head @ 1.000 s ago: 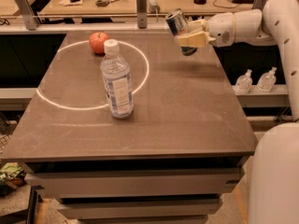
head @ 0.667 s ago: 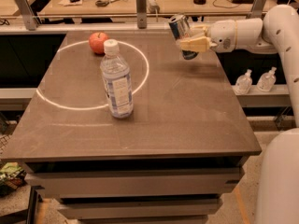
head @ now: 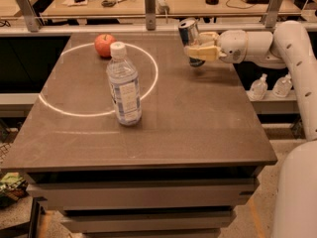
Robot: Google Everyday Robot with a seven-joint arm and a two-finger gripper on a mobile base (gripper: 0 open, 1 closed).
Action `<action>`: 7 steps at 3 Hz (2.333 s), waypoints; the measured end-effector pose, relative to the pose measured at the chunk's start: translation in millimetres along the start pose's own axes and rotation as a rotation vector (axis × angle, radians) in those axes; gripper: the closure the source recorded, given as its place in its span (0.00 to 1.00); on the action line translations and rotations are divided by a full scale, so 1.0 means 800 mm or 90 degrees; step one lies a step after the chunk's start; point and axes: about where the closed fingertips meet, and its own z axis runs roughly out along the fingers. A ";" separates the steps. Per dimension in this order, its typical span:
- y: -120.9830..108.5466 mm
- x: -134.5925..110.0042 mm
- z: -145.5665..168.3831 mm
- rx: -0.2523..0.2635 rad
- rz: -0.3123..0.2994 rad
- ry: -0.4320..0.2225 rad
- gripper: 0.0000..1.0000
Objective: Place redbull can upright
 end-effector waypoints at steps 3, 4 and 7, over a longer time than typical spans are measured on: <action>0.016 0.018 -0.004 -0.022 -0.045 -0.059 1.00; 0.017 0.027 -0.007 -0.019 -0.031 -0.064 1.00; 0.019 0.038 -0.004 -0.017 -0.018 -0.043 0.58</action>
Offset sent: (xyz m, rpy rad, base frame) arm -0.0124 -0.0042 -0.0013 0.0926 -0.1120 0.0409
